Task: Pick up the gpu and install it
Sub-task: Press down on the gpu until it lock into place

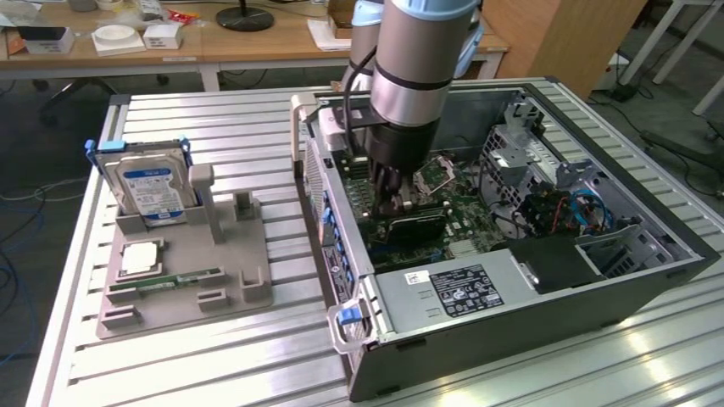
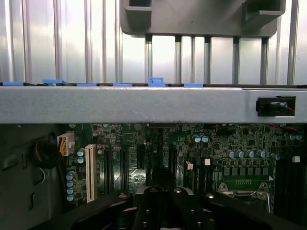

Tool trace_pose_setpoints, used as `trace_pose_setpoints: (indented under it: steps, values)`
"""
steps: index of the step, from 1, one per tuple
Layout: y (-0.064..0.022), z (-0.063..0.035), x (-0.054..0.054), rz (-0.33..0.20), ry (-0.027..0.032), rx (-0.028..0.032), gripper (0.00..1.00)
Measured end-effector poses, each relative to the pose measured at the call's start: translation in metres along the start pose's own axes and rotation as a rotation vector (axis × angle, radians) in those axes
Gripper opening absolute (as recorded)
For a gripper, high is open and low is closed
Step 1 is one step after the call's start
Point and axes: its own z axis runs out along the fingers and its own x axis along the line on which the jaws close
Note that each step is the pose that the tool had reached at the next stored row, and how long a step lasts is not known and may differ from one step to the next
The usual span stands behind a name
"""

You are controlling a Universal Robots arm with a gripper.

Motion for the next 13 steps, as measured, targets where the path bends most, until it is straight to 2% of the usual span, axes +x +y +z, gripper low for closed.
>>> trace_pose_setpoints:
  steps: [6,9,11,13]
  values:
    - [0.0001,-0.0041,-0.0041,0.000,0.0002,0.0000,0.10]
    - [0.0005,-0.0047,-0.0059,0.000,0.0002,-0.0022,0.10]
    - [0.0012,-0.0047,-0.0066,0.000,-0.0003,-0.0055,0.10]
    - [0.0019,-0.0047,-0.0071,0.000,-0.0006,-0.0116,0.10]
